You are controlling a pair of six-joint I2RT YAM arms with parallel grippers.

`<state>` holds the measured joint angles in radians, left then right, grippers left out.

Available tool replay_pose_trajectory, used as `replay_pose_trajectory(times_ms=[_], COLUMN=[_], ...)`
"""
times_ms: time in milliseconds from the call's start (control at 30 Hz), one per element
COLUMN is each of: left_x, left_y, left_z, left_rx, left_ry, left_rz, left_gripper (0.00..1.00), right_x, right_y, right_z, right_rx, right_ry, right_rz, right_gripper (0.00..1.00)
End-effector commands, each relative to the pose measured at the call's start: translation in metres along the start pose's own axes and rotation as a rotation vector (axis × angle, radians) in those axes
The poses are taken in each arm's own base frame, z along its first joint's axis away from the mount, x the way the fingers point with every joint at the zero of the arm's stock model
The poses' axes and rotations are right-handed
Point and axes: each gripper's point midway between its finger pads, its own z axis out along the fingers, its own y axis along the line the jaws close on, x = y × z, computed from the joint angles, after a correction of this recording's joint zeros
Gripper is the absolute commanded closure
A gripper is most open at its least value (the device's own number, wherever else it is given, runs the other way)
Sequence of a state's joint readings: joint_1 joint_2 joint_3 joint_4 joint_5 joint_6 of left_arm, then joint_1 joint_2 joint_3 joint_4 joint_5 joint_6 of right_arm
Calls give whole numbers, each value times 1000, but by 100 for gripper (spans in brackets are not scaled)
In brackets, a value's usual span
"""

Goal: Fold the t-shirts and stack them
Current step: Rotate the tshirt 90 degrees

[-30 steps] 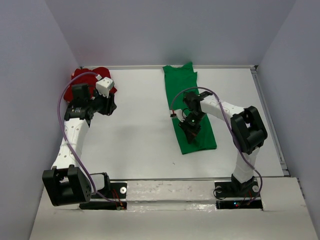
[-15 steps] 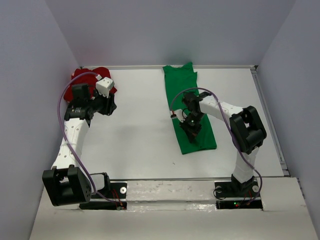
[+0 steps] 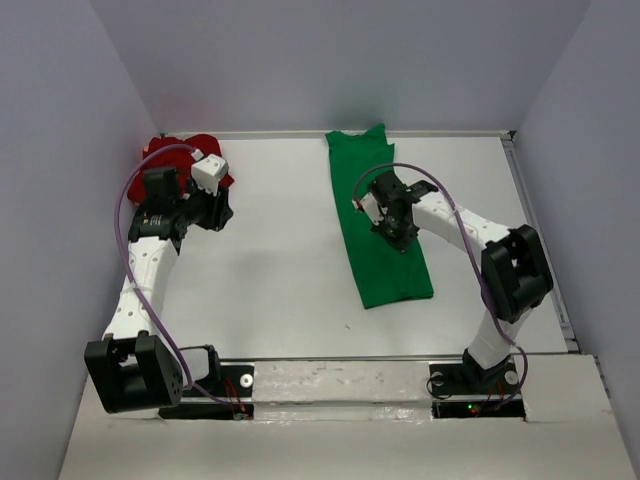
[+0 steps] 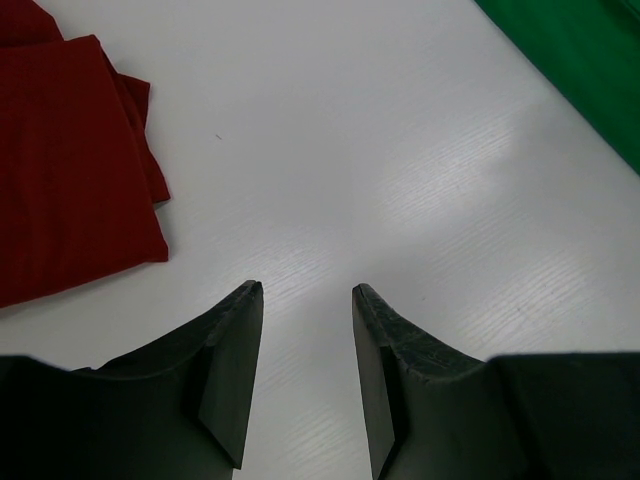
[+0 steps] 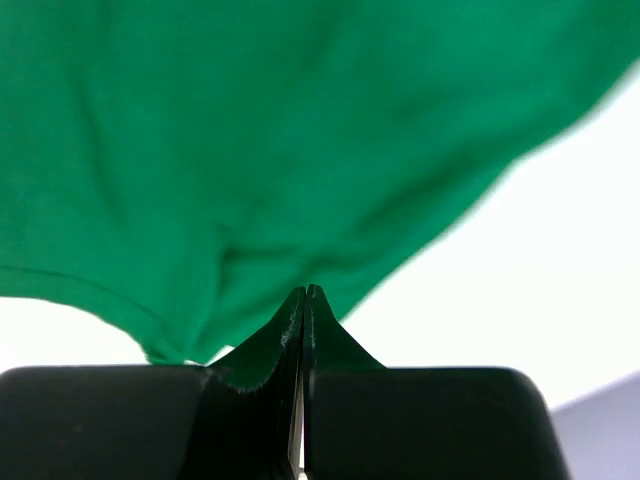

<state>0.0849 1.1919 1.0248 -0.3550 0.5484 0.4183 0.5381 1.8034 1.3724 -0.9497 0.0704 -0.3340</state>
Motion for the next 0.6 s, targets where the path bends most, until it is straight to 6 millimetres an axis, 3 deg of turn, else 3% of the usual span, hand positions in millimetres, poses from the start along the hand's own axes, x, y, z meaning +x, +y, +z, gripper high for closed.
replay_pose_trajectory(times_ms=[0, 200, 367, 500, 567], left_x=[-13, -13, -11, -12, -15], left_y=[-4, -8, -25, -38, -39], left_z=[-6, -6, -1, 8, 14], left_rx=[3, 26, 121, 165, 176], left_ry=[-53, -59, -56, -32, -21], left_rz=[39, 33, 28, 45, 43], left_gripper=[50, 51, 71, 100, 100], right_x=[-6, 0, -13, -14, -11], right_y=[-39, -45, -49, -61, -70], right_z=[-30, -38, -50, -55, -65], right_rx=[249, 293, 290, 309, 340], right_ry=[-72, -75, -165, -209, -234], right_rz=[57, 60, 121, 169, 192], right_gripper=[100, 100, 100, 100, 100])
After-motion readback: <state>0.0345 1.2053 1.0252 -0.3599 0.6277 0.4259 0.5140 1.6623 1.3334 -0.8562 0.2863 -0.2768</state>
